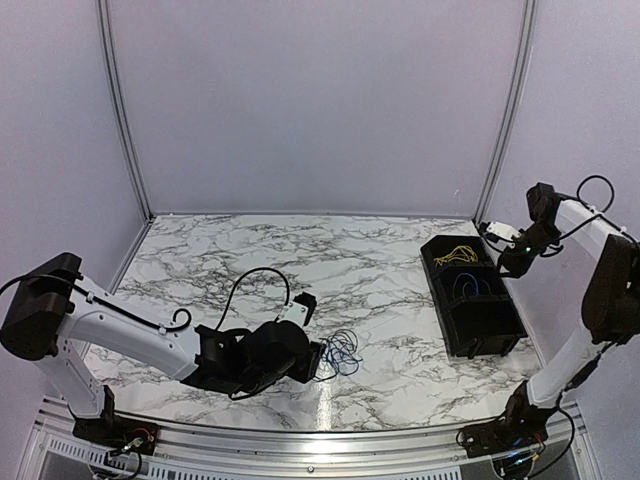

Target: Untangle the cables

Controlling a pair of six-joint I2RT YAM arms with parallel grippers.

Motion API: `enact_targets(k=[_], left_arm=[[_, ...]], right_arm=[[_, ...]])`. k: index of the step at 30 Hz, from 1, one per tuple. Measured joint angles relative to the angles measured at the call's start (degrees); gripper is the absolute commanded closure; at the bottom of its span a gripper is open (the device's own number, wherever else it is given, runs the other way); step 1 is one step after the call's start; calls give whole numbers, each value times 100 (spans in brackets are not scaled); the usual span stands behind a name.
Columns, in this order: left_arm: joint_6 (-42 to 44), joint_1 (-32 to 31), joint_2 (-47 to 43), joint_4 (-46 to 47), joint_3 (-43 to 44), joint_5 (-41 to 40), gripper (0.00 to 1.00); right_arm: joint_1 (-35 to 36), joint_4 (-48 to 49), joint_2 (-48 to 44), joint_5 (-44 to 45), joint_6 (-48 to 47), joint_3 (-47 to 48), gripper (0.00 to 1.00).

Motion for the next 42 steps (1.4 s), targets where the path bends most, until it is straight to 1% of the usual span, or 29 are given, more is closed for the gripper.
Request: enact_targets(k=[3, 6, 8, 10, 11, 12, 14, 17, 19, 22, 26, 28, 29, 32, 34, 38, 42], left_arm=[[-107, 4, 0, -240, 33, -17, 41], [-323, 55, -37, -393, 31, 46, 41], [-472, 109, -107, -420, 7, 136, 41], [-632, 188, -208, -417, -39, 227, 41], [-680, 219, -260, -413, -70, 275, 41], [-719, 245, -304, -404, -103, 326, 41], [-800, 302, -387, -374, -181, 420, 41], [-907, 332, -514, -361, -306, 509, 41], [-986, 332, -625, -363, -417, 520, 41], [-1152, 332, -848, -374, -603, 503, 40], [-1331, 332, -1161, -385, -809, 413, 40], [-1390, 332, -1279, -407, -870, 369, 40], [-1390, 332, -1320, -417, -887, 358, 39], [-1338, 326, -1368, -417, -892, 332, 39], [-1211, 313, -1370, -415, -892, 317, 38], [-566, 142, -1233, -354, -767, 326, 36], [216, -2, -686, -234, -258, 361, 35]], right_arm=[[103, -334, -289, -44, -48, 275, 56], [586, -446, -654, -243, 7, 389, 58], [1167, -470, -876, -492, 120, 382, 61], [1902, -402, -1049, -850, 291, 302, 62], [2155, -372, -1099, -994, 358, 240, 62], [2570, -315, -1123, -1143, 459, 162, 61], [3165, -166, -1091, -1340, 651, 4, 58], [4037, -37, -739, -1622, 874, -94, 54], [4402, 17, -417, -1773, 933, -87, 52], [4791, 26, 146, -1993, 981, -85, 48], [5180, 85, 809, -2164, 1060, -35, 47], [5331, 105, 1088, -2194, 1123, 63, 52], [5386, 140, 1246, -2210, 1152, 138, 58], [5484, 229, 1582, -2229, 1200, 341, 81], [5486, 260, 1685, -2238, 1257, 446, 100], [5484, 227, 1672, -2323, 1327, 647, 100], [5488, 107, 1458, -2557, 1405, 892, 100]])
